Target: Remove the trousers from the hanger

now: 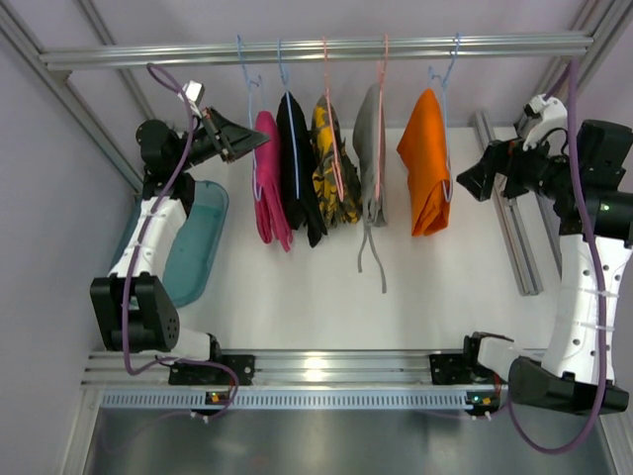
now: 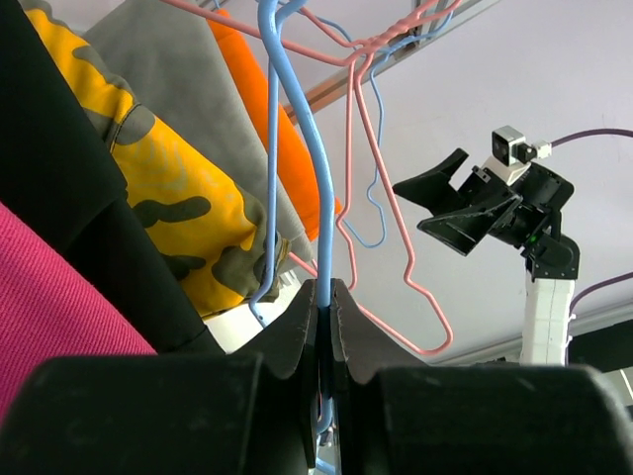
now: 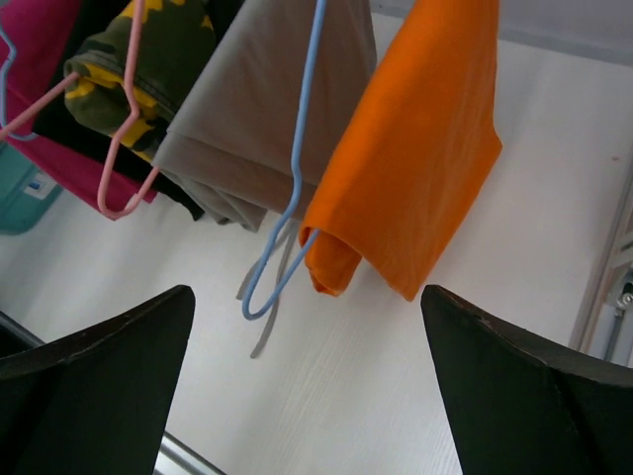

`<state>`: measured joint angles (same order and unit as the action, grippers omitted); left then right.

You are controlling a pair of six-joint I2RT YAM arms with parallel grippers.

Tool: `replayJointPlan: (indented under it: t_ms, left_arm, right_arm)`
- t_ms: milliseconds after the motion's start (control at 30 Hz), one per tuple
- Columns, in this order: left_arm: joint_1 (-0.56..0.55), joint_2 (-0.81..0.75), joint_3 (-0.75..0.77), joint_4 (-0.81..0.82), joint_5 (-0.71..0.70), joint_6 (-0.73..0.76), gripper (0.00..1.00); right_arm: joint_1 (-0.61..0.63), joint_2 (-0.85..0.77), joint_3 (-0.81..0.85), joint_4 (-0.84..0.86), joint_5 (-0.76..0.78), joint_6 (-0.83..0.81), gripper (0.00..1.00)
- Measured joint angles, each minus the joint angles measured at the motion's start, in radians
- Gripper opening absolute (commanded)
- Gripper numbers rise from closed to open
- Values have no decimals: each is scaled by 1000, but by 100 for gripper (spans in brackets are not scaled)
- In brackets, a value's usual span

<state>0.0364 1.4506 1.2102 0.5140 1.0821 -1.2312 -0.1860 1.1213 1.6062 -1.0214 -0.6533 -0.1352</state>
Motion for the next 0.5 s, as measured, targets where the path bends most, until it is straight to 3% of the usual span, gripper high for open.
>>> replayJointPlan:
  t_ms: [300, 500]
  left_arm:
    - [2, -90, -12, -21, -55, 18, 0]
    - [2, -172, -16, 3, -72, 57, 0]
  right_arm:
    - [0, -20, -17, 182, -108, 60, 100]
    - [0, 26, 18, 209, -187, 88, 99]
